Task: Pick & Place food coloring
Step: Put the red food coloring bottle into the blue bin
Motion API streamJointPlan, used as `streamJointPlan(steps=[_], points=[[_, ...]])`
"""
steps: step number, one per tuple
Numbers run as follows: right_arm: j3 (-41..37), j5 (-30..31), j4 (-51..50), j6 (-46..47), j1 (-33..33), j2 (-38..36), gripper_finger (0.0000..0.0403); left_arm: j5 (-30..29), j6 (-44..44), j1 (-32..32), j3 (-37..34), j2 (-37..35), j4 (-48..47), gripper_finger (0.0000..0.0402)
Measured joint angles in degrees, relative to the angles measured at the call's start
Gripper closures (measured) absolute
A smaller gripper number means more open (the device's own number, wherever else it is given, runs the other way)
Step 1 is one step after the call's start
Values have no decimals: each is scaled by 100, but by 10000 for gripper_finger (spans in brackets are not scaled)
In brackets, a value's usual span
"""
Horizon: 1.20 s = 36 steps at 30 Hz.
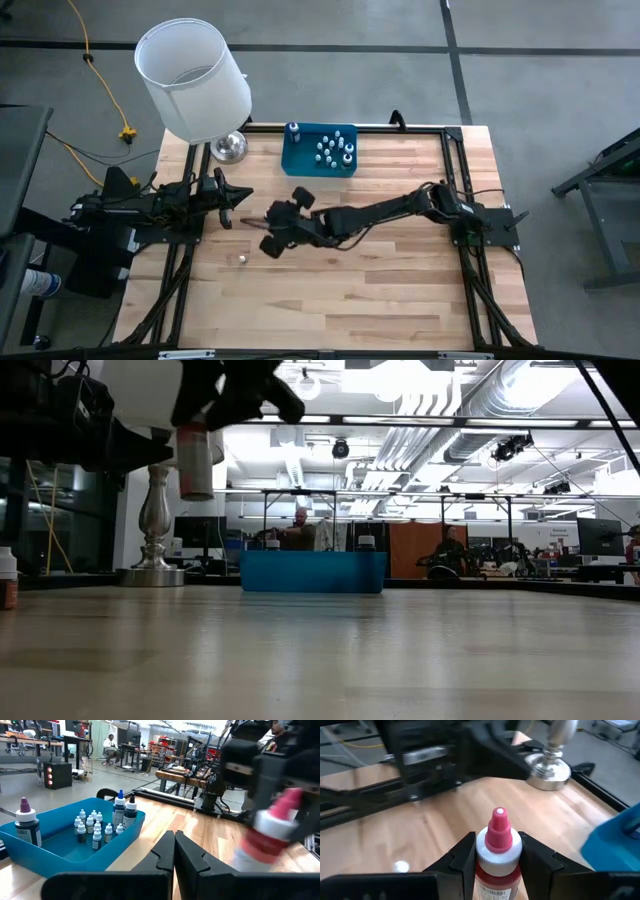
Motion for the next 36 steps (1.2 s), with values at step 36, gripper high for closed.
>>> streamJointPlan(steps=[36], points=[[-22,-2098,52,-1365,-3220,-299,290,0,0,-2,2,-1,0,401]])
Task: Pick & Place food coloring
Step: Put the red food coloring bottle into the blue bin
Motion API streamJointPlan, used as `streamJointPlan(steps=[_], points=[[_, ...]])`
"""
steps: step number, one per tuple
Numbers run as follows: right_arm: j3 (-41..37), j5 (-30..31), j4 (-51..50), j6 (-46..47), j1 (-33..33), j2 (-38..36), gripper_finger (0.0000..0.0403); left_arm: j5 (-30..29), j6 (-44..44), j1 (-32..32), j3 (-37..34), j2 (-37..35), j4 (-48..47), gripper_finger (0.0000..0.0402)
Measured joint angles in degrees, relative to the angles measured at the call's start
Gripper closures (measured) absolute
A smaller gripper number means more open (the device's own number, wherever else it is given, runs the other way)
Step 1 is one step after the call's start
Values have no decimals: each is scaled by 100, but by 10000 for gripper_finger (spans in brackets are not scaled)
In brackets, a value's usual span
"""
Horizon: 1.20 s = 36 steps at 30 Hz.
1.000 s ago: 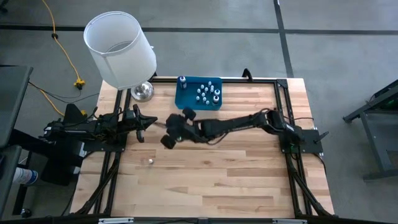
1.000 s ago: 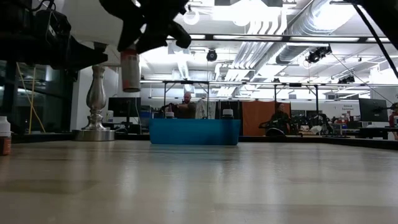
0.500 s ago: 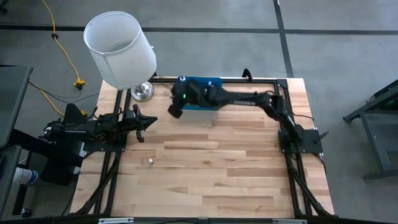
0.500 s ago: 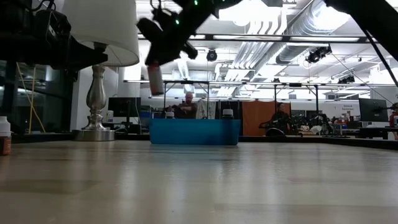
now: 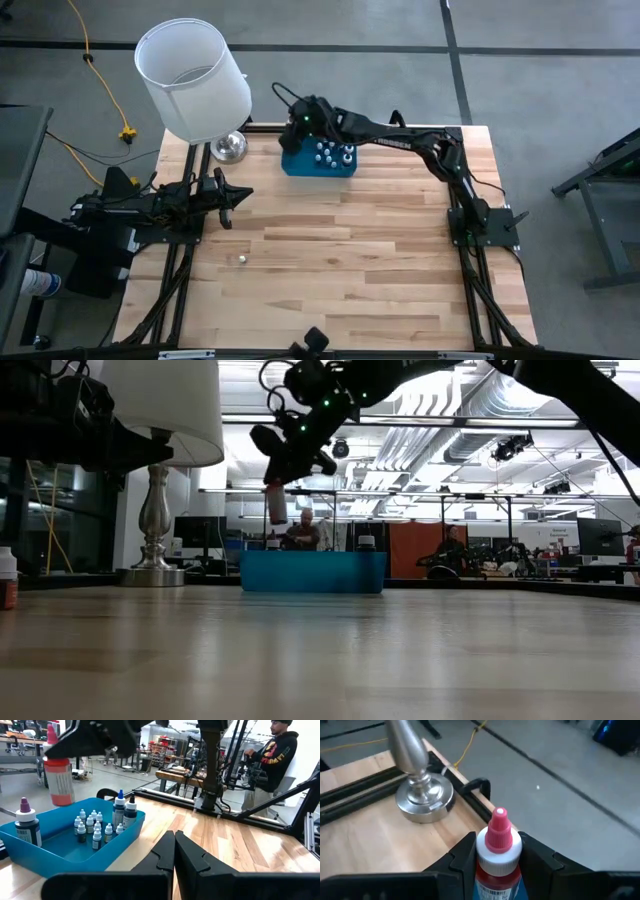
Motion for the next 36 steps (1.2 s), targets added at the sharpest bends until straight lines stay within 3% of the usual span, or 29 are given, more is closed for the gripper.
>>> streamJointPlan(steps=[4,24,36], points=[[0,34,342,405,-66,207,290,0,0,0,-2,1,2,401],[1,2140,984,1463,351,838,290,173,0,0,-1,1,-4,401],[0,2397,978,2506,399,1222,290,842,-2,2,-2,-36,-108,401]])
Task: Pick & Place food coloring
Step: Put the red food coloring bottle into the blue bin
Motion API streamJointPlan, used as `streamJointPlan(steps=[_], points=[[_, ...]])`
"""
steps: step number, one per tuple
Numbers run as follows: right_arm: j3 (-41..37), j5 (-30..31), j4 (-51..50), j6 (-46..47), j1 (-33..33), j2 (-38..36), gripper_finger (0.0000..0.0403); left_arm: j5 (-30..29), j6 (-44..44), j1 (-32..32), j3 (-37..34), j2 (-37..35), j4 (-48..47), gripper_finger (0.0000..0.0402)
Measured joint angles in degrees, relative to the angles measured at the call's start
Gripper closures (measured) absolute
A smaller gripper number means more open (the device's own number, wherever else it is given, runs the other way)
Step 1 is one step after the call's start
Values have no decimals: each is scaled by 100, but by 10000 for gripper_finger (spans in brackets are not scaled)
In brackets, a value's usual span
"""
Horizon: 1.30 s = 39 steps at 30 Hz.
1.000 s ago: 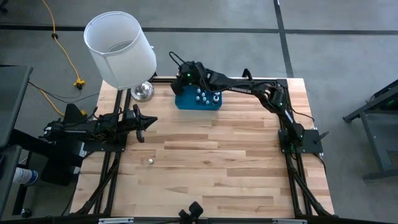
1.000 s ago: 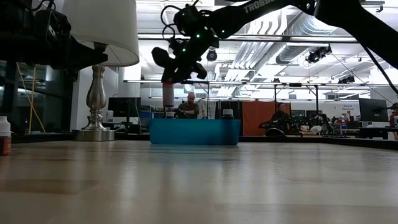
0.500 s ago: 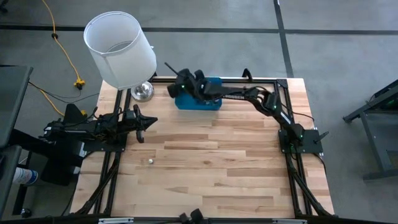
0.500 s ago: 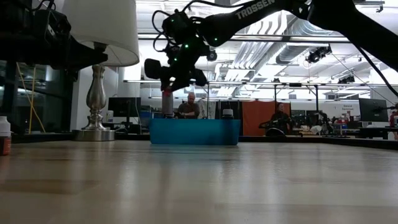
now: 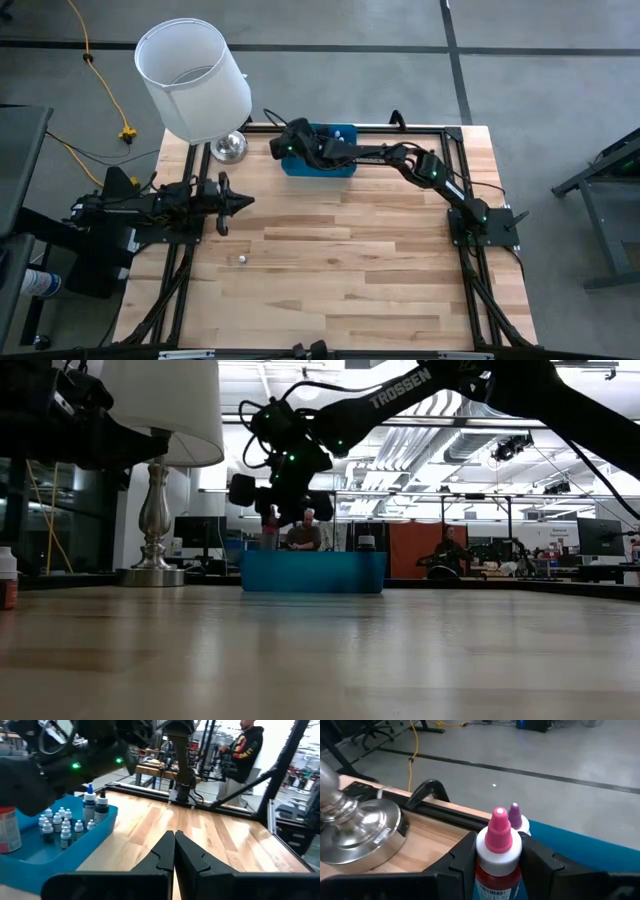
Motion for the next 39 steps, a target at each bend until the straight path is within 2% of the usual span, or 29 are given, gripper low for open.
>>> streamJointPlan(steps=[6,17,29,39], points=[[0,159,-334,382,-27,7,290,163,2,0,2,0,-37,401],[0,-196,-453,912,29,150,290,163,2,0,1,2,-45,401],[17,-348,-468,911,59,315,289,161,2,0,2,2,-51,401],[16,-448,-497,651,59,320,227,159,2,0,1,2,-56,401]])
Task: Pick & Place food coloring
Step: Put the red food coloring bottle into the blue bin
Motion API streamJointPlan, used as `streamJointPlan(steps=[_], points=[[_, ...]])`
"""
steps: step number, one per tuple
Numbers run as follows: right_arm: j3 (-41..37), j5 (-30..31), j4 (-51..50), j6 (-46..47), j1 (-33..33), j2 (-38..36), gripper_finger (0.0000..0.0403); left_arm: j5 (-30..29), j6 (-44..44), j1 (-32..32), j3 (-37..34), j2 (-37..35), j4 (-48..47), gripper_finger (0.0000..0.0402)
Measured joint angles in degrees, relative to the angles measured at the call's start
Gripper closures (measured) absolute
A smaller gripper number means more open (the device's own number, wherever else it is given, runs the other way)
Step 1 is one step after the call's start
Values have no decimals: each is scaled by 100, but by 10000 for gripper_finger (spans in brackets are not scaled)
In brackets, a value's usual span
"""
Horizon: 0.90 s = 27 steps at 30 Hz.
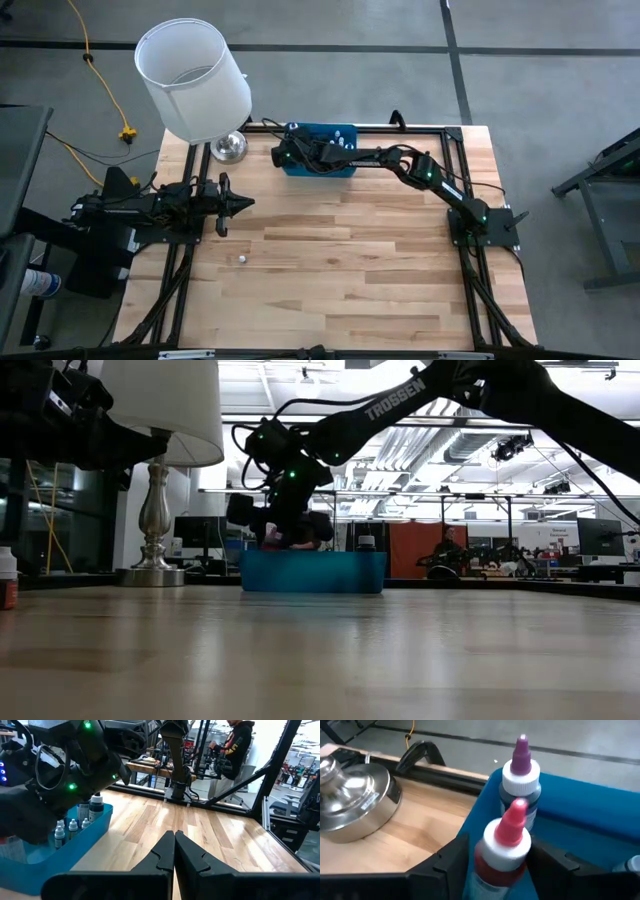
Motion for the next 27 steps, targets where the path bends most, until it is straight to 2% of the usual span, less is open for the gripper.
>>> streamJointPlan(steps=[7,27], points=[[-26,-400,-31,-249,17,-64,219,-3,0,0,-1,0,-2,401],[-5,-502,-46,-797,44,-212,217,-9,0,0,0,0,-6,401]])
